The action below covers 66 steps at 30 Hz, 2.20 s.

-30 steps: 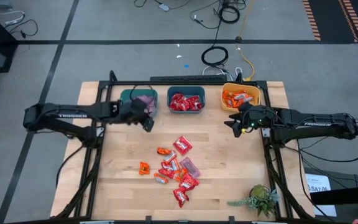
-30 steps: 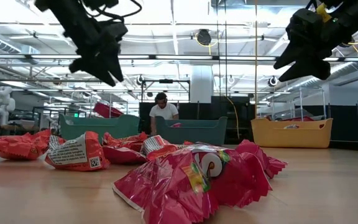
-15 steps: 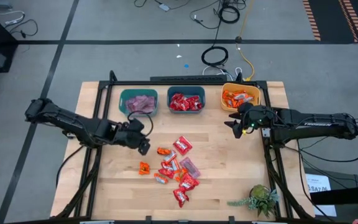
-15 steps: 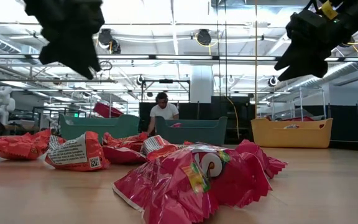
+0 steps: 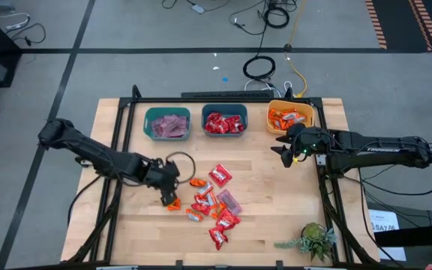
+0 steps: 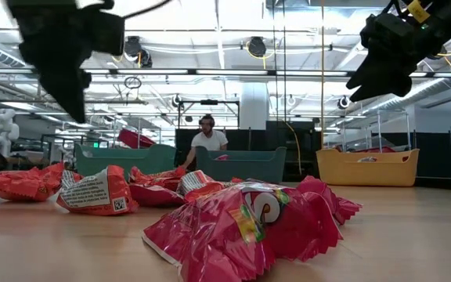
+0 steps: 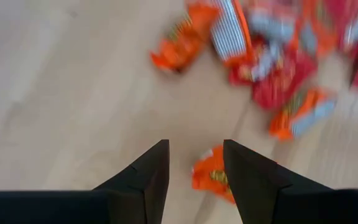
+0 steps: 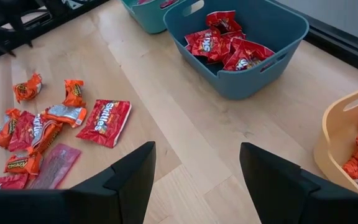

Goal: Sort candy
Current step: Put the orange chocolate into the yellow bin

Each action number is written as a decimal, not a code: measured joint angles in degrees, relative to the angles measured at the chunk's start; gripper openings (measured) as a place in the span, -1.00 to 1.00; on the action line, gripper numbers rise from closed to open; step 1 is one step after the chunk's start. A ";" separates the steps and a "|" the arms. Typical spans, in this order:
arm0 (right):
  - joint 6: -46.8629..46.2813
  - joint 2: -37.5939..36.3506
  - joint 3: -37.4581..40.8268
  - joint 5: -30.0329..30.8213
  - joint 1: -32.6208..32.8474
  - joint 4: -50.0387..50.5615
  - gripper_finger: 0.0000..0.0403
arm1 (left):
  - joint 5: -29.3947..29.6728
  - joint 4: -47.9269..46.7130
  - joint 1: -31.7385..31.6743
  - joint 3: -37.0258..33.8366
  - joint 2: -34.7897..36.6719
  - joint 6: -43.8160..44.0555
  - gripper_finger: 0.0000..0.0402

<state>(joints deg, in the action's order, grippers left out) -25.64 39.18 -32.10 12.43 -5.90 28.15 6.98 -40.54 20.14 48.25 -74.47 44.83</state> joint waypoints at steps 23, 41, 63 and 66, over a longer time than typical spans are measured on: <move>1.30 0.02 0.00 -0.04 -0.01 1.74 0.12 | -13.02 7.71 2.33 1.64 -19.64 -10.26 -0.65; -0.34 0.02 0.00 -0.07 0.00 2.07 0.12 | -1.05 -2.52 -10.07 24.23 -19.52 -11.02 -0.96; -8.52 0.02 0.00 -0.57 0.01 2.09 0.12 | -15.05 14.72 -43.23 74.56 -54.84 -36.66 -0.97; -9.84 0.02 0.00 -0.52 0.01 2.09 0.12 | -18.42 20.97 -43.77 81.97 -61.96 -36.58 -0.97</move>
<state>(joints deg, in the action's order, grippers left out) -35.47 39.20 -32.10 11.90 -5.89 30.24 -11.44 -19.57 -23.63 130.21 -136.43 8.25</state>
